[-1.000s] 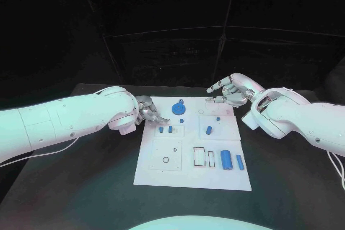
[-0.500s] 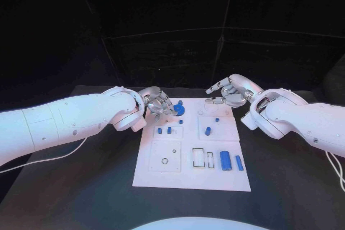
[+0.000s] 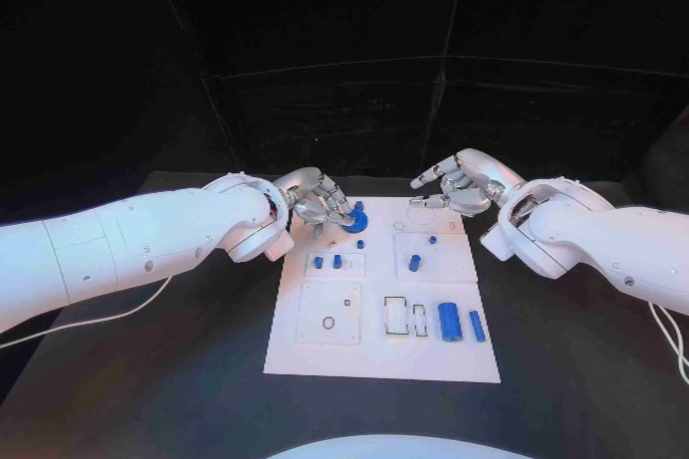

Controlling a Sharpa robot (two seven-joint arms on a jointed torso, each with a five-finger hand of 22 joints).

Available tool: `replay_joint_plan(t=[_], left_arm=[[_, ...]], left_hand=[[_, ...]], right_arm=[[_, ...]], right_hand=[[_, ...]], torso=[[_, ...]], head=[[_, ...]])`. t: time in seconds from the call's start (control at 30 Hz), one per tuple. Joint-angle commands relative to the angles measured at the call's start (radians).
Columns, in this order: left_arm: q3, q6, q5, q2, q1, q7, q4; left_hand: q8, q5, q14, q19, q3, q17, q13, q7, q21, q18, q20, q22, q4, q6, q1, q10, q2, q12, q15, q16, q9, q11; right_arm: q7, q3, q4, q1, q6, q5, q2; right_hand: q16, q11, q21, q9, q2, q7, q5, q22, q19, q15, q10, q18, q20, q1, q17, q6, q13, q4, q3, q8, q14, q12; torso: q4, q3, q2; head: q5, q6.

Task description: Assemble the parts on the task board

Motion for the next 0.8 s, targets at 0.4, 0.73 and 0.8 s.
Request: replay_joint_plan(t=[0.4,0.73,0.8], left_arm=[[-0.001,0.115,-0.650,0.189,-0.032,0.163,-0.177],[0.000,0.130,-0.666,0.201,-0.034,0.155,-0.184],[0.000,0.134,-0.672,0.202,-0.034,0.150,-0.183]], left_hand=[[-0.187,0.000,0.135,0.210,0.069,0.096,-0.365,-0.002,0.320,-0.046,0.002,0.273,-0.075,0.125,0.023,0.030,-0.059,-0.327,0.006,0.189,-0.223,0.016],[-0.196,0.001,0.144,0.223,0.074,0.098,-0.383,-0.004,0.345,-0.050,-0.002,0.296,-0.081,0.142,0.018,0.052,-0.057,-0.339,0.003,0.199,-0.235,0.013],[-0.198,0.000,0.146,0.227,0.075,0.096,-0.386,-0.005,0.353,-0.052,-0.003,0.304,-0.081,0.147,0.015,0.058,-0.058,-0.342,0.002,0.200,-0.237,0.012]], right_arm=[[0.007,0.001,0.003,0.002,-0.009,0.002,0.006],[0.007,0.001,0.002,0.002,-0.009,0.002,0.007],[0.007,0.001,0.002,0.002,-0.009,0.002,0.007]], right_hand=[[-0.005,-0.003,-0.005,-0.001,0.007,0.000,0.001,-0.001,-0.007,-0.004,-0.012,0.016,-0.002,0.001,0.109,0.005,-0.005,-0.004,-0.004,-0.006,0.072,-0.009],[-0.005,-0.003,-0.005,-0.001,0.007,0.000,0.001,-0.001,-0.007,-0.004,-0.012,0.016,-0.002,0.001,0.109,0.005,-0.005,-0.004,-0.004,-0.006,0.072,-0.009],[-0.005,-0.003,-0.005,-0.001,0.007,0.000,0.001,-0.001,-0.007,-0.004,-0.012,0.016,-0.002,0.001,0.109,0.005,-0.005,-0.004,-0.004,-0.006,0.072,-0.009]], torso=[[0.0008,-0.0010,0.000],[0.0018,-0.0003,-0.001],[0.0020,-0.0002,-0.001]], head=[[-0.013,0.005],[-0.015,0.004],[-0.015,0.004]])
